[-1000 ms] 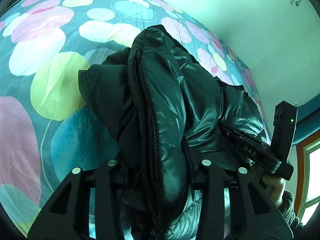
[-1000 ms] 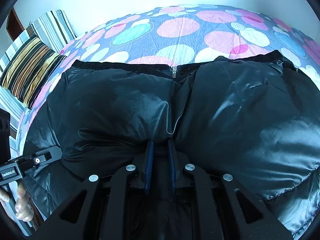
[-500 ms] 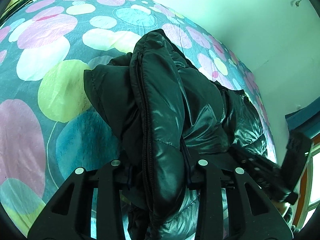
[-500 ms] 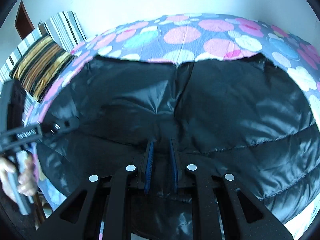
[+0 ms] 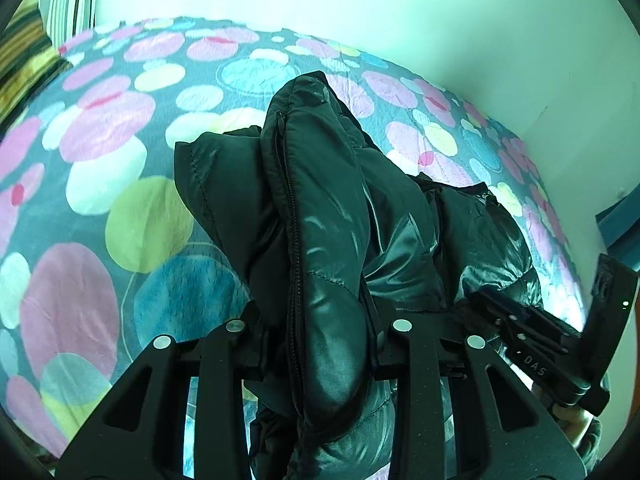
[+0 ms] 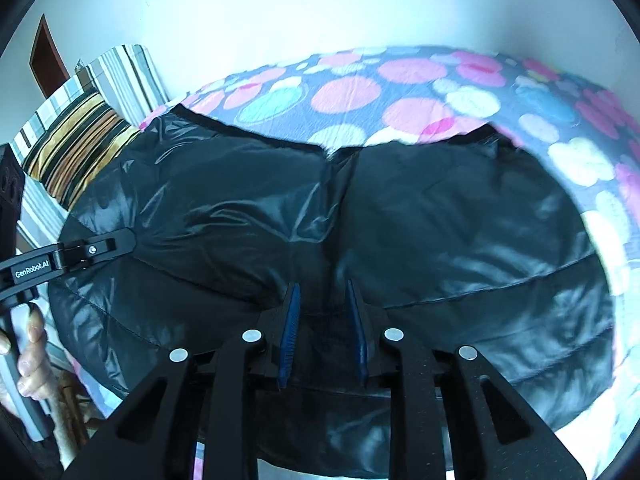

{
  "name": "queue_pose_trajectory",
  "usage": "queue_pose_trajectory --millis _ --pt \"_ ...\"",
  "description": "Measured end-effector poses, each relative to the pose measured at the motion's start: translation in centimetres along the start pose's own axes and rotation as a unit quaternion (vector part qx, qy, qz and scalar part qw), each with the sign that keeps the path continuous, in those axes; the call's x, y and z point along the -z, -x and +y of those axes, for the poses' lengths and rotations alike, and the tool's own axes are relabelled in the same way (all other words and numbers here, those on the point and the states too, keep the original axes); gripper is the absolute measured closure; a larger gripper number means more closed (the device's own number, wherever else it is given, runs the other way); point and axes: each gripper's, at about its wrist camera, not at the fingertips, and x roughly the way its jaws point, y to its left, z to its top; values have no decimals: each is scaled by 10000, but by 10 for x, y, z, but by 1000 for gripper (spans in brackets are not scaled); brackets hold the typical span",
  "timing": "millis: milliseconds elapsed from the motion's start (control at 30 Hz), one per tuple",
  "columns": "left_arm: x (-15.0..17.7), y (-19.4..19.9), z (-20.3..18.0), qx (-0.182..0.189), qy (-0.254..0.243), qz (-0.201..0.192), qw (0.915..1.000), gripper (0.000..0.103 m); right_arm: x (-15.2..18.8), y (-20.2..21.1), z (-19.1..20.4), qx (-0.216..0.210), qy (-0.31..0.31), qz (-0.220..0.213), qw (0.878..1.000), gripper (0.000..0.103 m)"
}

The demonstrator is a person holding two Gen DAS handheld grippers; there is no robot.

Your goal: Fold large clothes

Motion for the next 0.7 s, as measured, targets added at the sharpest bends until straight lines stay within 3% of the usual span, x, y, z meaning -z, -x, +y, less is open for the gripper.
queue_pose_trajectory --millis 167,300,700 --pt "-4 7 -22 -282 -181 -103 9994 71 -5 20 -18 346 -34 -240 9991 78" --pt "-7 14 -48 -484 -427 -231 9976 71 -7 38 -39 609 -136 -456 9970 62" --pt "-12 18 -157 -956 -1445 -526 9835 72 7 82 -117 1297 -657 -719 9868 62"
